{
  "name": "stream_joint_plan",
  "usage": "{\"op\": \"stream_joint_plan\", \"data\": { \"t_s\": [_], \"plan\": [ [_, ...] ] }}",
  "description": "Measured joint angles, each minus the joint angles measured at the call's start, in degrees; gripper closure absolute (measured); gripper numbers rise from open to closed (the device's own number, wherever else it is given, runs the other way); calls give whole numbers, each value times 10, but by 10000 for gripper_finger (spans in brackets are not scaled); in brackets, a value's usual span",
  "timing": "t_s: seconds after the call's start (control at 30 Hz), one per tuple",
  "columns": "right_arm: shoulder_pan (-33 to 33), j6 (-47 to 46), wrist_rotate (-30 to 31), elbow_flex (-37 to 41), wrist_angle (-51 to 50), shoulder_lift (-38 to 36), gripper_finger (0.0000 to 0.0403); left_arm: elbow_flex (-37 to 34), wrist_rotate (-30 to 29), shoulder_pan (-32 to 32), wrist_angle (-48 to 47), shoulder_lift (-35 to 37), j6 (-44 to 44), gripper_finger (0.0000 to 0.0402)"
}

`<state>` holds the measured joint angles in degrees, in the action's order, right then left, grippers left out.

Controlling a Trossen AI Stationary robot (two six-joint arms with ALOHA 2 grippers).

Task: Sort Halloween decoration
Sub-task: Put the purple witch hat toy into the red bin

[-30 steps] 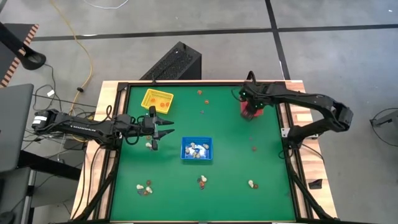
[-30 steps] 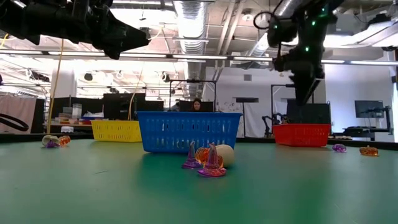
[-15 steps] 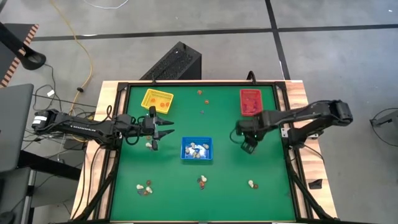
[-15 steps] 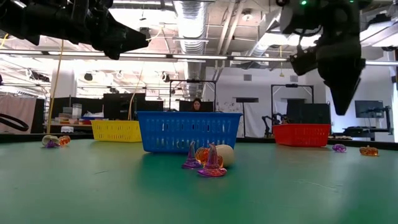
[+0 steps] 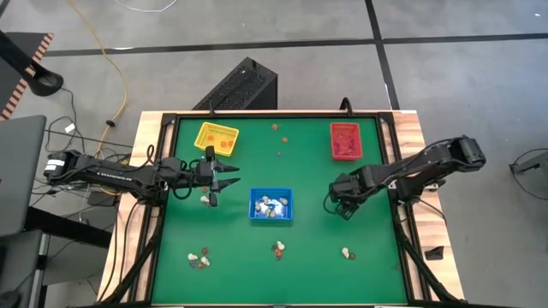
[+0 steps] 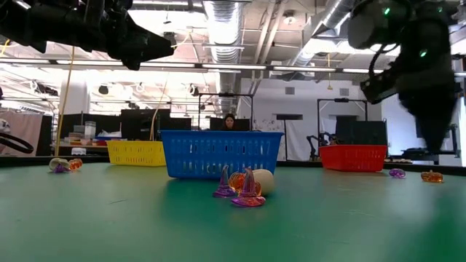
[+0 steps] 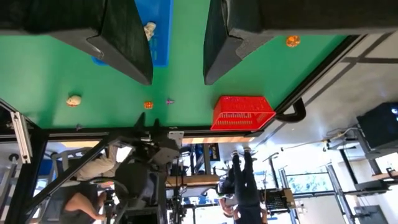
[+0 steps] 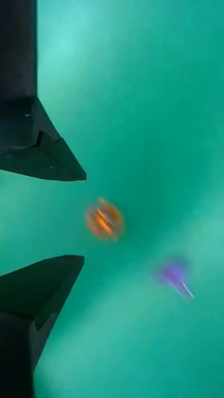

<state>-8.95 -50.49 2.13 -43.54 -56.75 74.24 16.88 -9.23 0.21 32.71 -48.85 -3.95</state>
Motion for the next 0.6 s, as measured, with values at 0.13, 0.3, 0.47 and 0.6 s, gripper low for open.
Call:
{"op": "stream_joint_plan", "data": {
  "t_s": [0.13,0.3,0.47,0.6],
  "plan": [
    [-43,-48,-80,-14,2,0,166,0,0,0,0,0,-1,269],
    [-140,-116,-180,-28,6,0,173,0,-1,0,-3,0,-11,269],
    [-265,-228,-271,-29,23,0,177,0,-2,0,-13,0,-12,269],
    [-345,-303,-290,-29,42,1,177,0,-2,0,-13,0,-23,269]
  ]
}}
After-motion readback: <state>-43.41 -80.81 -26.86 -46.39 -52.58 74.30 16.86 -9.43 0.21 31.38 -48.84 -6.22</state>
